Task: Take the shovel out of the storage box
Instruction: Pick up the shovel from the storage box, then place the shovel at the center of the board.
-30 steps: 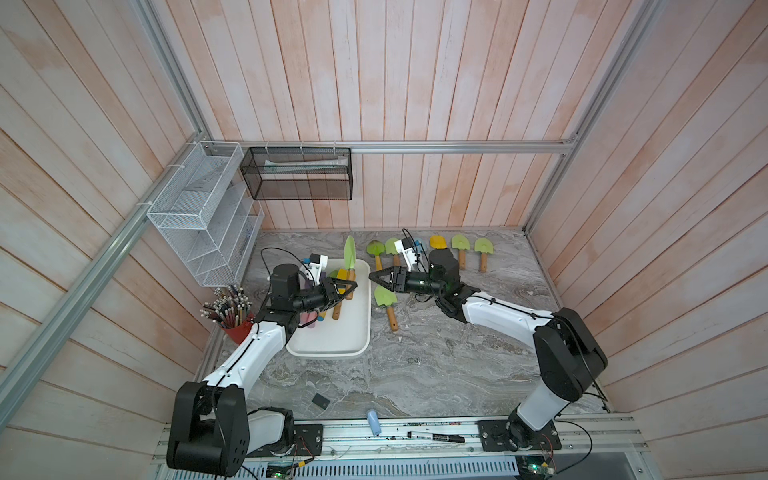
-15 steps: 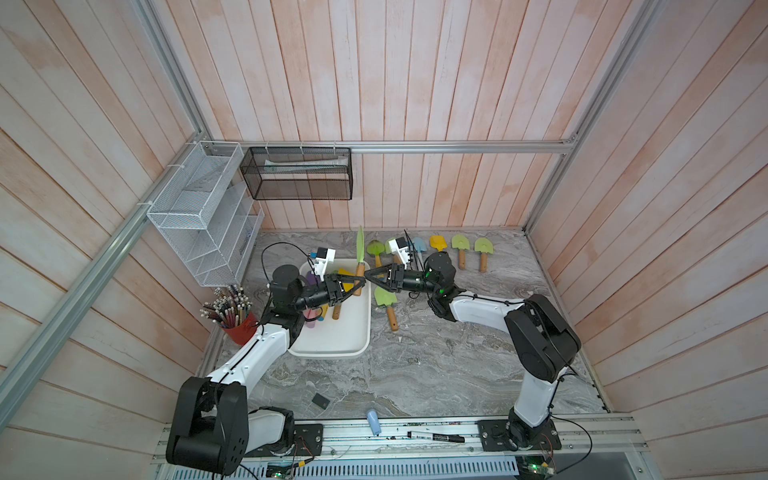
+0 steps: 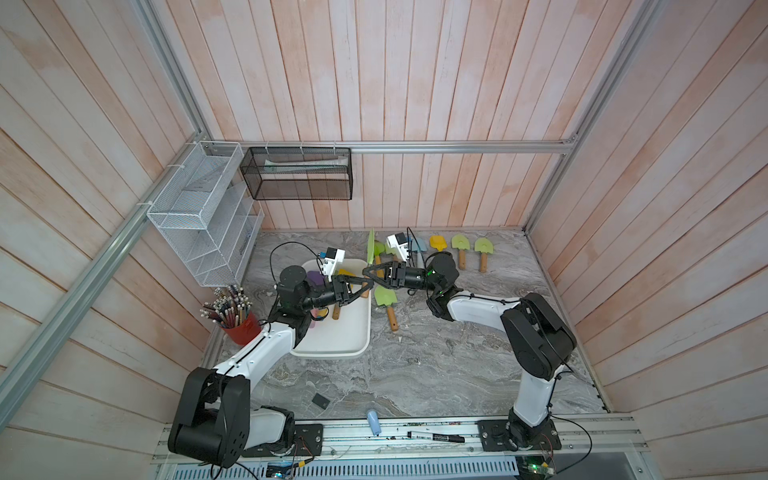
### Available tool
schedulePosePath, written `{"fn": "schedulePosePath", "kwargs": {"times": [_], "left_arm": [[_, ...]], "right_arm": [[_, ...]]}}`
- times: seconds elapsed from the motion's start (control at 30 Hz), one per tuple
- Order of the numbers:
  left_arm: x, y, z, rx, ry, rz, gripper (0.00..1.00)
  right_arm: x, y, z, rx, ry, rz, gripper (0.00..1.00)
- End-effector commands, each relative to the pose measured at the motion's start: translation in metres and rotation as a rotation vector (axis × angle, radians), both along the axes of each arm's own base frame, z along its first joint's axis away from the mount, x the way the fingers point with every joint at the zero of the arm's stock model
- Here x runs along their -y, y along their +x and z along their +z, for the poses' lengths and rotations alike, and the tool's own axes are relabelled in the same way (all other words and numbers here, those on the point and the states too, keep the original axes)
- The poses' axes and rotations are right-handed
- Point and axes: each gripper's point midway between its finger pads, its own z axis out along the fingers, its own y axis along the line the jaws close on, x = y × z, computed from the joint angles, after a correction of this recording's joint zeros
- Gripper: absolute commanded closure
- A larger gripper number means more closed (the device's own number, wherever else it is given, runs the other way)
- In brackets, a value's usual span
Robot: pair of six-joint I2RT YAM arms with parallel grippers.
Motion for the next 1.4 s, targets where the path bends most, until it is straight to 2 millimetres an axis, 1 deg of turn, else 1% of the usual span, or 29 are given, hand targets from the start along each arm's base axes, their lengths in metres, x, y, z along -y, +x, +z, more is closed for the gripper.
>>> {"fn": "schedulePosePath", "kwargs": {"times": [0.0, 0.07, 0.13, 0.17, 0.2, 0.27, 0.3, 0.33, 0.37, 0.47, 0.57, 0.67, 0.7, 0.77, 0.83, 0.9, 1.03, 1.13, 1.23, 1.37], "left_arm": [[0.005, -0.005, 0.001, 0.023, -0.012, -0.032, 0.99], [0.005, -0.005, 0.001, 0.023, -0.010, -0.034, 0.99], [0.005, -0.005, 0.000, 0.022, -0.008, -0.032, 0.99], [0.005, -0.006, 0.000, 0.023, -0.004, -0.031, 0.95], [0.005, -0.006, -0.001, 0.024, 0.000, -0.029, 0.87], [0.004, -0.004, -0.003, 0.024, 0.025, -0.019, 0.57], [0.003, -0.002, -0.005, 0.030, 0.041, -0.009, 0.48], [0.001, 0.001, -0.007, 0.031, 0.063, 0.004, 0.41], [-0.002, 0.004, -0.009, 0.035, 0.085, 0.023, 0.38], [-0.019, 0.016, -0.019, 0.020, 0.161, 0.099, 0.37], [-0.038, 0.028, -0.036, 0.007, 0.283, 0.193, 0.38], [-0.052, 0.038, -0.060, -0.029, 0.412, 0.268, 0.38], [-0.057, 0.042, -0.072, -0.058, 0.454, 0.292, 0.38], [-0.066, 0.047, -0.092, -0.112, 0.524, 0.327, 0.38], [-0.075, 0.051, -0.109, -0.139, 0.593, 0.360, 0.39], [-0.083, 0.055, -0.120, -0.147, 0.651, 0.395, 0.39], [-0.098, 0.060, -0.138, -0.169, 0.787, 0.455, 0.39], [-0.107, 0.063, -0.149, -0.177, 0.888, 0.485, 0.39], [-0.111, 0.064, -0.160, -0.173, 0.979, 0.502, 0.39], [-0.106, 0.067, -0.176, -0.173, 1.033, 0.497, 0.39]], "right_arm": [[-0.002, -0.005, 0.019, 0.056, 0.059, 0.034, 0.66], [-0.002, -0.005, 0.019, 0.055, 0.064, 0.034, 0.69], [0.001, -0.003, 0.018, 0.048, 0.068, 0.026, 0.75], [0.003, -0.002, 0.018, 0.046, 0.072, 0.018, 0.78], [0.005, -0.001, 0.018, 0.041, 0.072, 0.009, 0.79], [0.010, 0.002, 0.016, 0.033, 0.068, -0.008, 0.80], [0.012, 0.004, 0.016, 0.031, 0.066, -0.017, 0.80], [0.017, 0.006, 0.015, 0.029, 0.060, -0.030, 0.80], [0.020, 0.009, 0.013, 0.026, 0.050, -0.045, 0.80], [0.032, 0.019, 0.002, 0.013, -0.018, -0.101, 0.80], [0.042, 0.034, -0.019, -0.010, -0.149, -0.175, 0.80], [0.053, 0.048, -0.050, -0.042, -0.320, -0.254, 0.80], [0.058, 0.053, -0.059, -0.044, -0.376, -0.282, 0.80], [0.068, 0.060, -0.081, -0.066, -0.499, -0.337, 0.80], [0.081, 0.068, -0.104, -0.077, -0.631, -0.396, 0.80], [0.094, 0.070, -0.126, -0.094, -0.745, -0.439, 0.80], [0.115, 0.073, -0.163, -0.094, -0.943, -0.493, 0.80], [0.125, 0.072, -0.182, -0.090, -1.054, -0.512, 0.80], [0.131, 0.069, -0.199, -0.086, -1.138, -0.516, 0.80], [0.136, 0.067, -0.219, -0.092, -1.222, -0.506, 0.80]]}}
